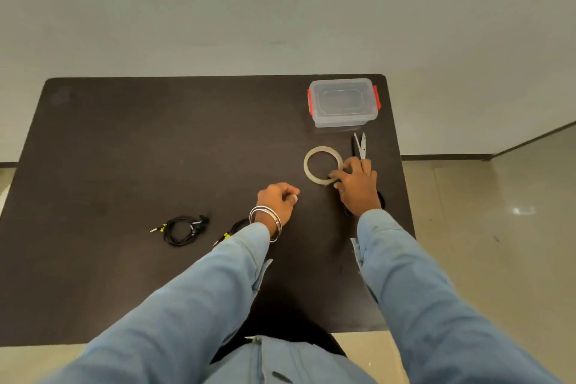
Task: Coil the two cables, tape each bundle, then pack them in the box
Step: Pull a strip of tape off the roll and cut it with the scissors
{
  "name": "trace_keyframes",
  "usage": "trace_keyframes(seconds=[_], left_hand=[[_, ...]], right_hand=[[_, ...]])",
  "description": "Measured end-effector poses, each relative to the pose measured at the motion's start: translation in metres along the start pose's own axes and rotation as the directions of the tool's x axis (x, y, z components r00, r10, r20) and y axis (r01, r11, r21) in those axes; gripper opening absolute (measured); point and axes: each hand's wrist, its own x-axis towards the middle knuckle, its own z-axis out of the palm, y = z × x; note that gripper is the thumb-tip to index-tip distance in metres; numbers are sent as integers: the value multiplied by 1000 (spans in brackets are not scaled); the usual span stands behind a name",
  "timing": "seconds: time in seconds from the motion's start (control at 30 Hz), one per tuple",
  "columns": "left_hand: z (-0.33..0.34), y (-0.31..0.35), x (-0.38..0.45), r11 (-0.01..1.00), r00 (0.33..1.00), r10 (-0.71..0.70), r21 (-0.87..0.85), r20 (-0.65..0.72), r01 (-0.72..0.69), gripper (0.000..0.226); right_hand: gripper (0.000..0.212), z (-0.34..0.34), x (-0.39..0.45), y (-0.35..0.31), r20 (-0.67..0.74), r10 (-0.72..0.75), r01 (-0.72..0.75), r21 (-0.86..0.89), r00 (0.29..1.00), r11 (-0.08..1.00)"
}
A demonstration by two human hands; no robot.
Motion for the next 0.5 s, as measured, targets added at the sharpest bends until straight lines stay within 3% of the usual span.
trace_keyframes(seconds=[0.3, 0.4, 0.5], left_hand=[[21, 24, 0, 990, 987, 116, 91, -114, -106, 33], [18, 25, -4, 970, 967, 181, 192, -179, -147, 33], [9, 21, -12, 954, 939, 235, 246, -249, -174, 31]], right_hand=[[17, -3, -12, -16, -54, -66, 75, 198, 996, 977], [19, -9, -17, -32, -30, -22, 30, 291, 999, 956], [19, -11, -20, -43, -30, -77, 83, 334, 997, 939]])
